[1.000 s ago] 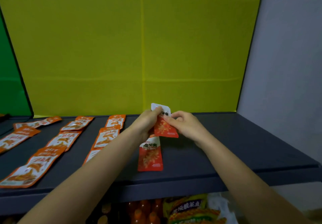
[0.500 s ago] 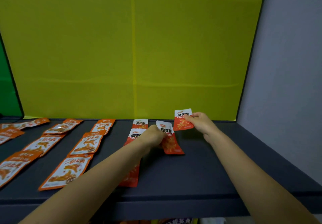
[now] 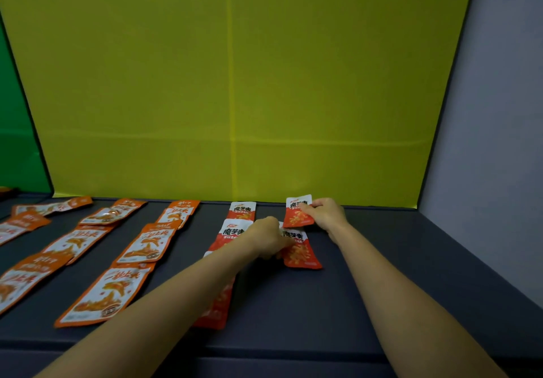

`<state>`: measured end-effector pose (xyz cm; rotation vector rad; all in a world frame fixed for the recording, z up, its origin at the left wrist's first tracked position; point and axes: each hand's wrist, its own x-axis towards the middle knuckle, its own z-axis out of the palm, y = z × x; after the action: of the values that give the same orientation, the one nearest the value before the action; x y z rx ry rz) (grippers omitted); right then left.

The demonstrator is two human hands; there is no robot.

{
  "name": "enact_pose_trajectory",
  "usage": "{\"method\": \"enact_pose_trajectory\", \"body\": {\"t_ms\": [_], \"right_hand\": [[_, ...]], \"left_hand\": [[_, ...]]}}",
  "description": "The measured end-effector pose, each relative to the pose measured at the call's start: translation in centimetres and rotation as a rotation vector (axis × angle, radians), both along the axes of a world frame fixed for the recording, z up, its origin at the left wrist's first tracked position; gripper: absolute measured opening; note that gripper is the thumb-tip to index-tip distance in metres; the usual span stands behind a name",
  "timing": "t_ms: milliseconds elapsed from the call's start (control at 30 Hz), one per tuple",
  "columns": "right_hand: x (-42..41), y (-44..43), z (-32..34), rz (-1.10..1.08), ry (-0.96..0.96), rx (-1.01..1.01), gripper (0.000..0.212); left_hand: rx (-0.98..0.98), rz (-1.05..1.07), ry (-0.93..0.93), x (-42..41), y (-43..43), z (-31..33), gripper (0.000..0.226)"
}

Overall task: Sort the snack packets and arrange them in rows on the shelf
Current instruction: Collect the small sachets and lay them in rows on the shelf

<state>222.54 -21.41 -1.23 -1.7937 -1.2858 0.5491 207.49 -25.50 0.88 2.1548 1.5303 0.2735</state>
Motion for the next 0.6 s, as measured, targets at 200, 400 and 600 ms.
{"method": "enact_pose_trajectory", "body": {"t_ms": [200, 400, 600], "right_hand": [[-0.3, 0.2, -0.5, 0.021, -0.264, -0.046, 0.044], [-0.7, 0.0, -0.5, 0.015, -0.373, -0.064, 0.043], [-0.3, -0.5, 0.2, 0.012, -0.32, -0.018, 0.048]], "left_hand": [[-0.02, -0.012, 0.016, 0.1, -0.1, 0.2, 0.047], [0.037, -0.01, 0.026, 0.1, -0.4, 0.0, 0.046], [0.238, 0.084, -0.033, -2.5, -1.4, -0.1, 0.031]]}}
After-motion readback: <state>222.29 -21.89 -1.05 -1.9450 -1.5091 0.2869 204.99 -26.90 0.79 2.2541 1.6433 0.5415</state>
